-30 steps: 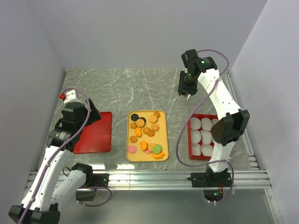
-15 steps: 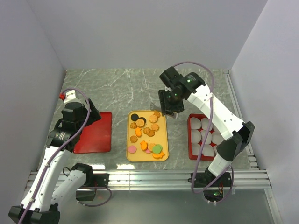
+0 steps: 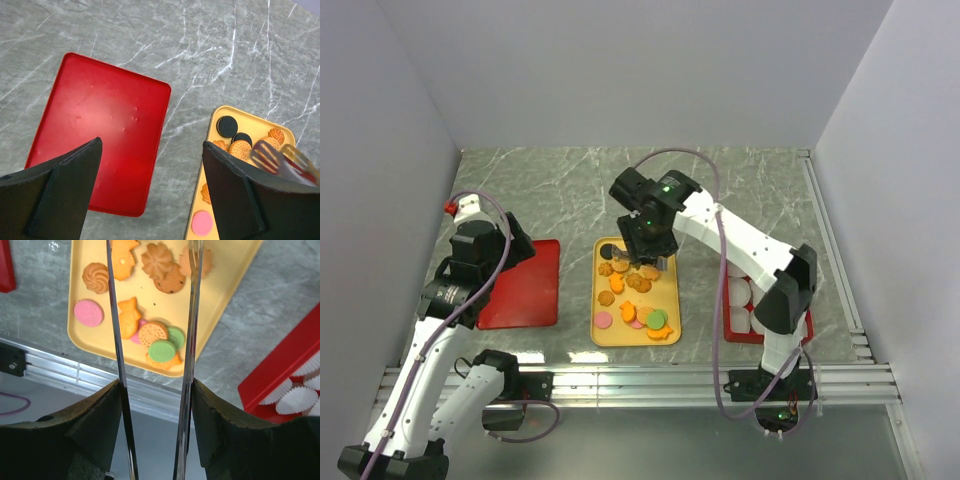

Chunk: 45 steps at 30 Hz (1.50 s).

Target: Pack the cookies

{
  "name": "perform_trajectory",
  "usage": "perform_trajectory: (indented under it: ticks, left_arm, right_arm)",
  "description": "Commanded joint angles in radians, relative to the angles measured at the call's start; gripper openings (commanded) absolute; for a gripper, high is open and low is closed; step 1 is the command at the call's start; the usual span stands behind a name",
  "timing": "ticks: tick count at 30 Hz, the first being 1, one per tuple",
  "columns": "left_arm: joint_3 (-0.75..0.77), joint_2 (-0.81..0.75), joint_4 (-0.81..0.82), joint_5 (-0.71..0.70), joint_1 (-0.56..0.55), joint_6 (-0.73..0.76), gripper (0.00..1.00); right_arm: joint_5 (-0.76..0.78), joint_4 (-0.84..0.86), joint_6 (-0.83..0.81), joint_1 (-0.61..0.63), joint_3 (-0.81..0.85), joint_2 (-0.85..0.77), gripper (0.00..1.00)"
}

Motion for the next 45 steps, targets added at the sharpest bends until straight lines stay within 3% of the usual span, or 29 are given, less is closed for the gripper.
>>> perform_trajectory:
  ticks: [1, 22, 45]
  left_arm:
    - [-0.002, -0.018, 0.025, -0.010, -0.004, -0.018, 0.88]
    - [-0.003, -0.041, 0.025, -0.019, -0.004, -0.019, 0.88]
    - [-0.002, -0.039, 0.024, -0.019, -0.004, -0.019, 0.88]
  right_arm:
    - [0.045, -0.081, 0.012, 0.032, 0.070, 0.034, 0.62]
    - [0.062, -0.084, -0.012, 0.075, 0.084, 0.169, 0.61]
    - [0.065, -0.088, -0.006, 0.075, 0.101, 0.125, 0.40]
